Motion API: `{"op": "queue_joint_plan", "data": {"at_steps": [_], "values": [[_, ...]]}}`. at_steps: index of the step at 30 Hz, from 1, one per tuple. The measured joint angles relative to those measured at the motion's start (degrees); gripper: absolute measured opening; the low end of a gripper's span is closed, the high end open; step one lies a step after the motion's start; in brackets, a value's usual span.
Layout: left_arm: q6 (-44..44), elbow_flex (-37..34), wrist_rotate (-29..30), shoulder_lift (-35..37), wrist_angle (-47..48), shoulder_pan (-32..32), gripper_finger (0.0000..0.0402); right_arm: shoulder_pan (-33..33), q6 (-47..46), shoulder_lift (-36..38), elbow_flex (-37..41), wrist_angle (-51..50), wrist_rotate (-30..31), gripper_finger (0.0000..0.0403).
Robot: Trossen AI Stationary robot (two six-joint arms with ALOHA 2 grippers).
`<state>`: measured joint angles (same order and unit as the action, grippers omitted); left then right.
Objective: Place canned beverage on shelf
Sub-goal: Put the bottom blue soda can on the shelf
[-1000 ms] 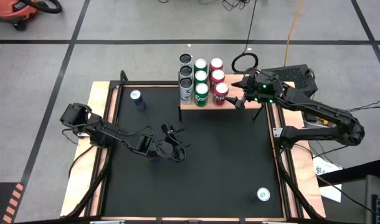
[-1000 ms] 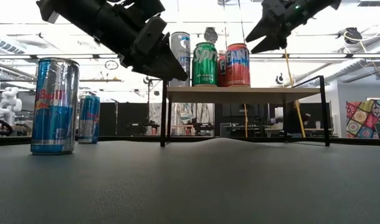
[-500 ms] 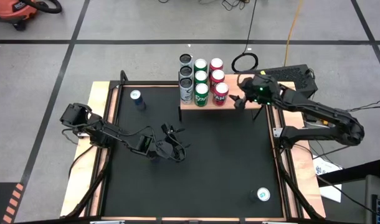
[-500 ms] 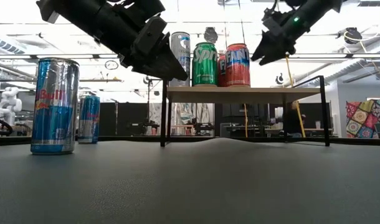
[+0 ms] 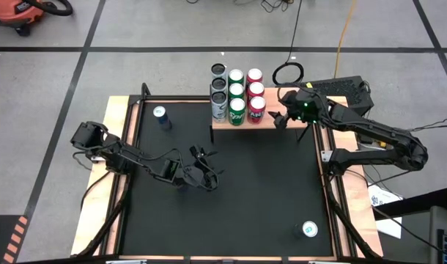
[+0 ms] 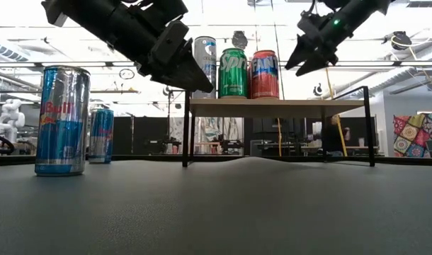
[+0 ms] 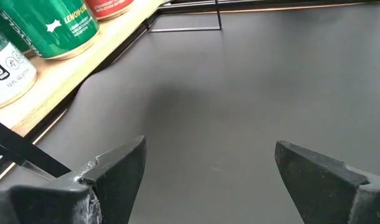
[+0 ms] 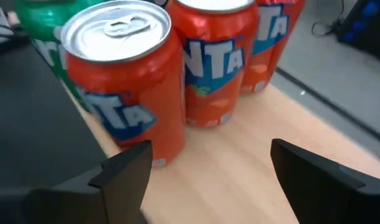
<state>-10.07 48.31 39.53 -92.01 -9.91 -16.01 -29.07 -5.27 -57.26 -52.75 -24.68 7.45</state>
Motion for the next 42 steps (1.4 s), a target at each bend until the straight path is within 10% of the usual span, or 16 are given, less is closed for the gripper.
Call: {"op": "queue_joint_plan", "data": {"at_steps": [11,24,42], "values": [[8.7,0.0,-7.4,0.0,-9.2,1.7,0.0352,13.5,-14.1,3.4,0.0,-10.0,-2.8,0.0313],[16.6,0.0,-23.0,-9.0,-26.6,3.2,0.0352,42.3,-43.8,-2.4,0.0,-19.3,7.4,0.0313],[16.6,0.3,-35.2,-15.1,-36.5,5.9,0.0352,63.8,-81.5,-15.2,-10.4,-40.5,-3.3,0.0313]]}}
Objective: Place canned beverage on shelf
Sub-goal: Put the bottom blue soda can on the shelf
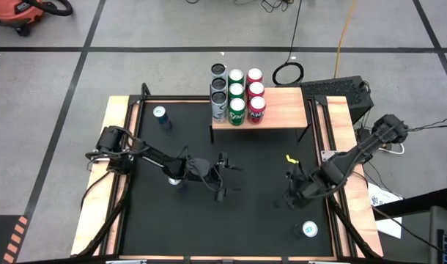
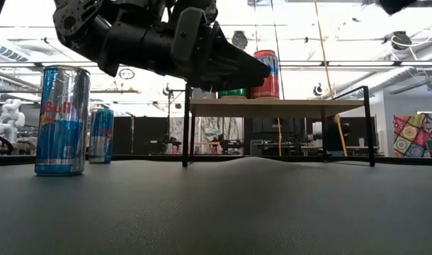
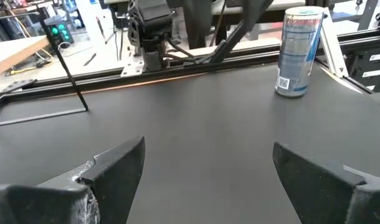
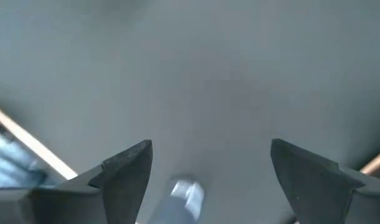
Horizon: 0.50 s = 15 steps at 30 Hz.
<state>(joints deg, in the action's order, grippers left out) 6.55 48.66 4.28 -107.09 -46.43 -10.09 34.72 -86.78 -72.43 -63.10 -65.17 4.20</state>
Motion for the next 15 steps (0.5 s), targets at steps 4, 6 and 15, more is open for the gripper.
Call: {"op": "queue_joint_plan", "data": {"at_steps": [4,6,15], "values": [[0.0,0.0,0.0,0.0,-0.6,0.0,0.0352,5.1,-2.5,-4.0,-8.3,-3.3,-2.8,0.0313],[0.0,0.0,0.0,0.0,-0.6,0.0,0.0352,7.6,-2.2,-6.6,-12.1,-4.9,-5.5,0.0313],[-0.2,0.0,0.0,0.0,-0.7,0.0,0.0352,15.9,-12.0,-15.2,-19.9,-10.6,-16.2,0.0313]]}}
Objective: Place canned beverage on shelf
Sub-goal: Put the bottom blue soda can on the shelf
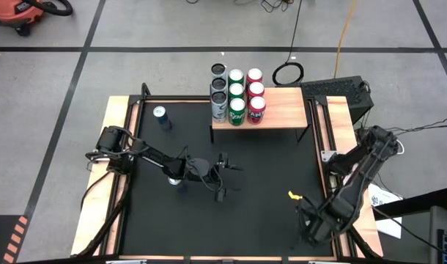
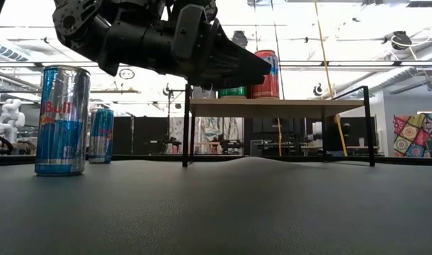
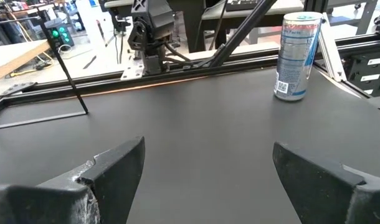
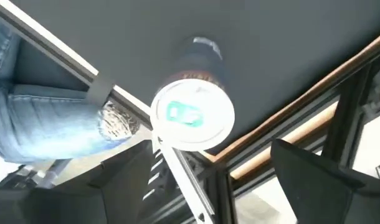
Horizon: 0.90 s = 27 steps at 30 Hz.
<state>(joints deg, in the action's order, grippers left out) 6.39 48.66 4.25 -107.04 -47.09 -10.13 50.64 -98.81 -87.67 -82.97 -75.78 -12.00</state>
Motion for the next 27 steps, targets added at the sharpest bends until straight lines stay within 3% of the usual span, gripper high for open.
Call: {"op": "queue_joint_plan", "data": {"at_steps": [14,23,27], "values": [[0.0,0.0,0.0,0.0,0.0,0.0,0.0352,3.6,-4.6,-2.7,0.0,2.1,9.3,0.0319],[0.0,0.0,0.0,0.0,0.1,0.0,0.0352,3.5,-2.7,-7.7,0.0,2.5,6.1,0.0319],[0.0,0.0,0.0,0.0,0.0,0.0,0.0352,3.5,-2.2,-9.6,0.0,2.6,6.0,0.03]]}}
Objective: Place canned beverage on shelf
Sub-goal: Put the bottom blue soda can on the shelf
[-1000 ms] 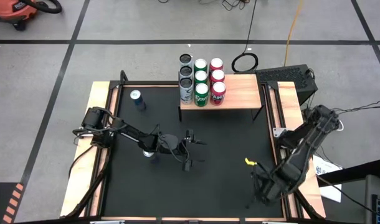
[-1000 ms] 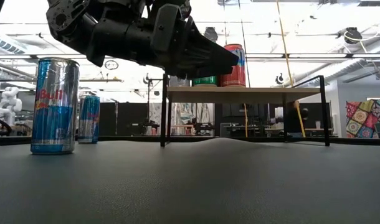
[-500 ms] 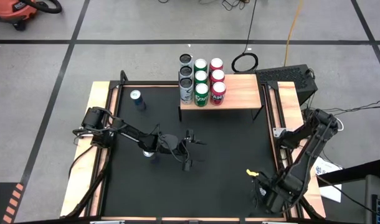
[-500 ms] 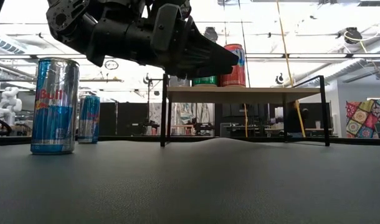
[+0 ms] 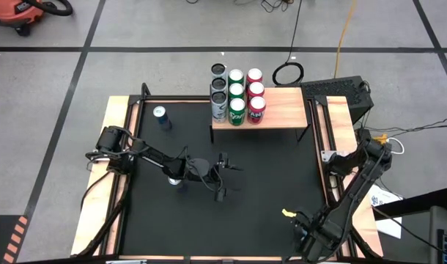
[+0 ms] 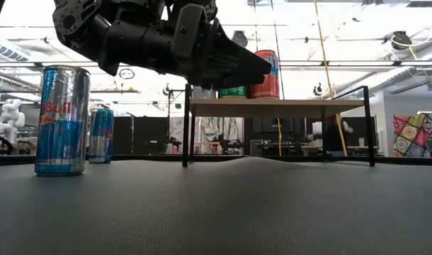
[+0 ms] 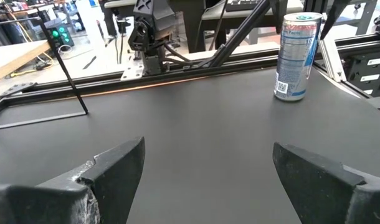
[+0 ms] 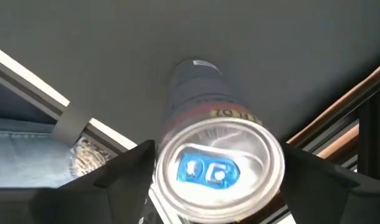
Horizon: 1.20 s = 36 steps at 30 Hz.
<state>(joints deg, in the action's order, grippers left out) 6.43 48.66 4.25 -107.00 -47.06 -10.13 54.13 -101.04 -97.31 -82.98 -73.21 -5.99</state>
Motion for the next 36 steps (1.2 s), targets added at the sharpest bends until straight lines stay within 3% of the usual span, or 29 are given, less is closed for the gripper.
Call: {"op": "queue_joint_plan", "data": {"at_steps": [8,10,16,22,26,36], "values": [[0.0,0.0,0.0,0.0,-0.5,0.0,0.0352,-0.3,0.7,-0.6,0.0,0.6,2.8,0.0222],[0.0,0.0,-0.3,0.0,-0.5,0.0,0.0352,-0.9,1.6,-0.1,0.0,1.3,5.2,0.0222],[0.4,3.3,-9.4,-3.3,-1.5,-0.4,0.0352,-5.2,4.8,2.3,0.0,1.1,16.2,0.0222],[4.3,9.0,-7.3,-9.2,-1.4,-1.4,0.0352,-11.2,3.5,4.0,0.1,1.9,27.1,0.0225],[4.8,12.3,-3.8,-11.5,0.5,-1.7,0.0352,-15.1,9.4,4.0,0.1,6.8,27.0,0.0225],[4.9,13.7,-5.7,-11.7,5.2,-1.9,0.0352,-22.0,20.0,4.0,0.1,10.1,26.8,0.0228]]}}
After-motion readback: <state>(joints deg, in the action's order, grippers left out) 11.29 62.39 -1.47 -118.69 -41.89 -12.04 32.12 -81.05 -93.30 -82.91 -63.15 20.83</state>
